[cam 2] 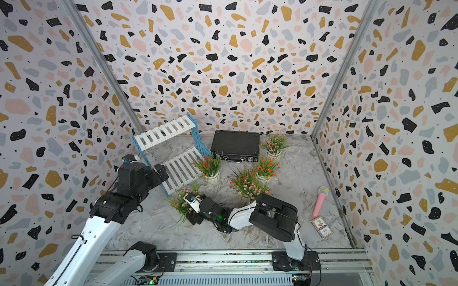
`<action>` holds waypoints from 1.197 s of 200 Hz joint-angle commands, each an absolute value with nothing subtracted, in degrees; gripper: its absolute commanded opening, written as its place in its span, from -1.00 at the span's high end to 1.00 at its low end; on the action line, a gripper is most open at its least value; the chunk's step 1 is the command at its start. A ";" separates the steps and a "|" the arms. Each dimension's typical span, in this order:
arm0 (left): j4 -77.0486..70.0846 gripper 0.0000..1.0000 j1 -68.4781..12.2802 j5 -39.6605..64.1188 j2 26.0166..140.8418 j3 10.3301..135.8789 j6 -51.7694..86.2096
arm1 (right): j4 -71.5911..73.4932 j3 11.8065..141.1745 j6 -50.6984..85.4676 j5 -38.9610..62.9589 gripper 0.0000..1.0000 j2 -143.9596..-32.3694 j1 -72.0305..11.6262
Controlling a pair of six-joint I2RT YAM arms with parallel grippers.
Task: Place the baby's breath potted plants on the rack by color
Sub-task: Pick up the baby's breath potted plant from the center of the board, then place the baby's breath potted plant on the rack.
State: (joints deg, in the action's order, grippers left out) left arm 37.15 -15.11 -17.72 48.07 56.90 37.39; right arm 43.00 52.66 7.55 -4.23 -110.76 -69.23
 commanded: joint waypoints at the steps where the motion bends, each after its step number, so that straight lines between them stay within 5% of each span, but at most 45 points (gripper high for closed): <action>1: 38.71 -0.99 -15.07 -16.61 47.34 59.60 35.05 | 41.14 55.05 8.26 -2.26 -0.45 -106.10 -69.35; 85: 42.49 -0.99 -15.07 -17.66 45.01 62.79 33.27 | 31.66 68.78 6.33 0.52 -0.45 -107.50 -69.04; 239: 46.24 -0.99 -15.08 -18.47 42.45 66.23 31.77 | 16.48 101.44 3.35 9.40 -0.45 -127.23 -57.07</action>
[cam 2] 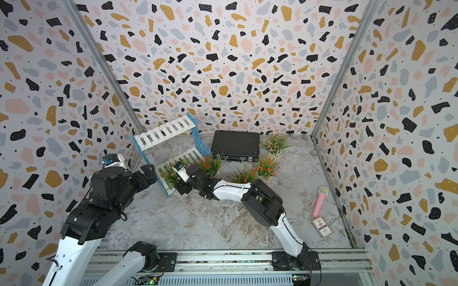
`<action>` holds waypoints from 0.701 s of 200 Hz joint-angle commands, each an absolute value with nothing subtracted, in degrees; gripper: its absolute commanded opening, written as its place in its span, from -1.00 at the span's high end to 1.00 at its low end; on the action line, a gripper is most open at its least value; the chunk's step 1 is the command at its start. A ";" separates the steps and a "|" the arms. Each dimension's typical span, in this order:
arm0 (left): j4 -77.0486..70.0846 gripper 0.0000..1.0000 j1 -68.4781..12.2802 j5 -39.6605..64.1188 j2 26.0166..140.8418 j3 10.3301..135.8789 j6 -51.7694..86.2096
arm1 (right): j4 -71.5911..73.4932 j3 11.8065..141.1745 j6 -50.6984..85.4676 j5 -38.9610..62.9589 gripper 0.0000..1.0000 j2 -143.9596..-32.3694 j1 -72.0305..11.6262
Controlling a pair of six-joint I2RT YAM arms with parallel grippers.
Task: Place the baby's breath potted plants on the rack by color
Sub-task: Place the baby's breath potted plant on the rack.
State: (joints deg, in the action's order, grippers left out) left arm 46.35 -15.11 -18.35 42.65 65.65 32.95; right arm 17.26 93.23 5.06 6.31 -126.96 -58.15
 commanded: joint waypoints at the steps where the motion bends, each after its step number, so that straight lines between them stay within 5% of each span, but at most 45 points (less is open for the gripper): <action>1: 46.28 -0.99 -15.10 -18.51 42.50 66.20 31.79 | 16.33 101.83 3.30 9.45 -0.45 -127.38 -57.05; 140: 47.23 -1.00 -15.10 -14.83 43.18 62.69 28.63 | 10.89 134.49 0.63 14.14 -0.46 -149.41 -56.03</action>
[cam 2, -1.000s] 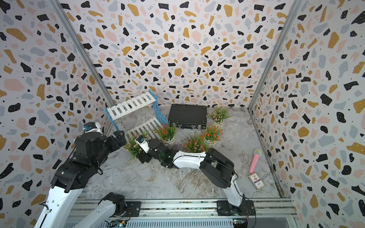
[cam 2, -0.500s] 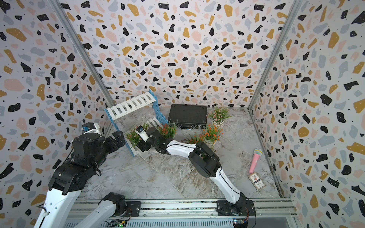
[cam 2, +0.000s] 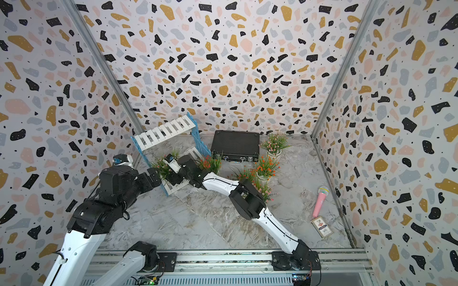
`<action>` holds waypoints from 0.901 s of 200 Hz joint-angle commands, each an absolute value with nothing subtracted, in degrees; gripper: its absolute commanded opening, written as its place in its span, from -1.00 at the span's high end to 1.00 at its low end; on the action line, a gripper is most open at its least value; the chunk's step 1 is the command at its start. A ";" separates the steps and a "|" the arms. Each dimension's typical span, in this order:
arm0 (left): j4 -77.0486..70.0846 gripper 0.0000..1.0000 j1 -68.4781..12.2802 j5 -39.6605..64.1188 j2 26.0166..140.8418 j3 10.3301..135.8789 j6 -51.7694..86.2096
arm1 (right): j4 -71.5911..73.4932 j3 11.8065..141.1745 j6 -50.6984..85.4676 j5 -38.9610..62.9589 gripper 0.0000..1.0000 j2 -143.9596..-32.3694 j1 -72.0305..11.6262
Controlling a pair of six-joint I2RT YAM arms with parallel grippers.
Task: Place the baby's breath potted plants on the rack by color
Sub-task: Place the baby's breath potted plant on the rack.
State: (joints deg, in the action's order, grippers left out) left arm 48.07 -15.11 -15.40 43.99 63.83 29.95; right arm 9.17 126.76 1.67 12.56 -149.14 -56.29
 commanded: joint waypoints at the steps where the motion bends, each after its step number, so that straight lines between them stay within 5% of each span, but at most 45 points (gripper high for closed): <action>1: 47.26 -1.00 -15.07 -14.84 43.17 62.63 28.64 | 10.76 134.92 0.53 14.14 -0.46 -149.59 -56.01; 70: 46.65 -1.00 -15.13 -14.44 42.59 61.55 28.63 | 8.34 149.06 -0.50 14.19 -0.54 -160.28 -55.72; 101: 46.23 -1.00 -15.09 -14.79 42.39 60.74 28.74 | 7.91 148.43 -1.05 14.41 -0.92 -160.55 -55.46; 180: 45.62 -0.98 -15.12 -14.43 42.89 61.10 28.66 | 23.45 120.94 -0.86 13.71 -0.99 -142.45 -54.76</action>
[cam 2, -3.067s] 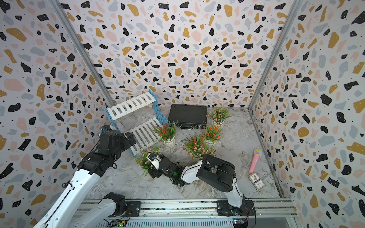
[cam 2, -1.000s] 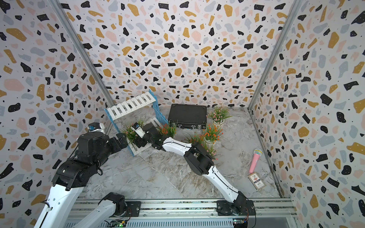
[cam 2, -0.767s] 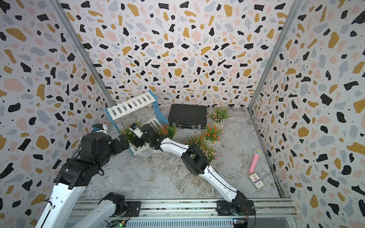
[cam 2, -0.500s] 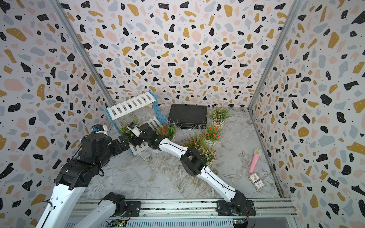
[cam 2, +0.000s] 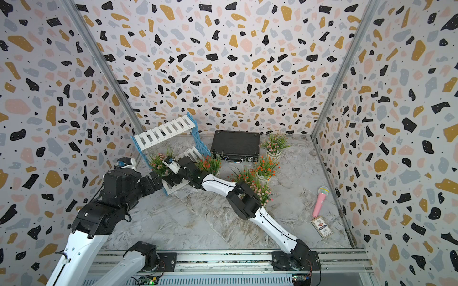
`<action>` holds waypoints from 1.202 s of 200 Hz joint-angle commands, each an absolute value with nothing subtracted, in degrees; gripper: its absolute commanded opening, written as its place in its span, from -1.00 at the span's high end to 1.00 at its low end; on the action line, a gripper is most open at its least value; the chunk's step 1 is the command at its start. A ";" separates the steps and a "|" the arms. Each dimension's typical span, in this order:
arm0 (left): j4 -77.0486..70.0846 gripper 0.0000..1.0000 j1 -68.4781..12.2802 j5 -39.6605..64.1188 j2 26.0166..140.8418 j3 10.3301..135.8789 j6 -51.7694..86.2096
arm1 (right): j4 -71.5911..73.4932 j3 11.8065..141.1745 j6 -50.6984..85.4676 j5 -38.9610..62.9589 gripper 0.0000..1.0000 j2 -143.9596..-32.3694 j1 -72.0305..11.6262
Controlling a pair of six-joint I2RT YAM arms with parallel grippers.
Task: Place the baby's breath potted plants on the rack by color
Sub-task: Place the baby's breath potted plant on the rack, then pick up the baby's breath potted plant from the center of the board.
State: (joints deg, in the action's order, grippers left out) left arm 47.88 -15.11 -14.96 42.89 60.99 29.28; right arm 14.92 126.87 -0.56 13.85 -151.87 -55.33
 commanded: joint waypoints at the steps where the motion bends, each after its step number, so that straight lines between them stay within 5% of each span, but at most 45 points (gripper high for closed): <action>1: 45.58 -0.98 -15.07 -14.38 42.89 61.09 28.70 | 23.68 120.54 -0.87 13.67 -0.99 -142.15 -54.76; 83: 43.84 -0.98 -15.04 -14.00 45.46 59.97 28.38 | 29.78 87.16 4.66 10.48 -0.97 -118.73 -55.43; 167: 38.49 -0.99 -15.83 -5.53 53.19 55.90 27.34 | 4.11 61.95 12.72 -5.08 -0.90 -79.12 -55.94; 240: 29.62 -0.99 -38.02 -12.95 59.66 54.00 25.31 | -19.11 57.66 22.35 -13.36 -0.97 -53.41 -42.00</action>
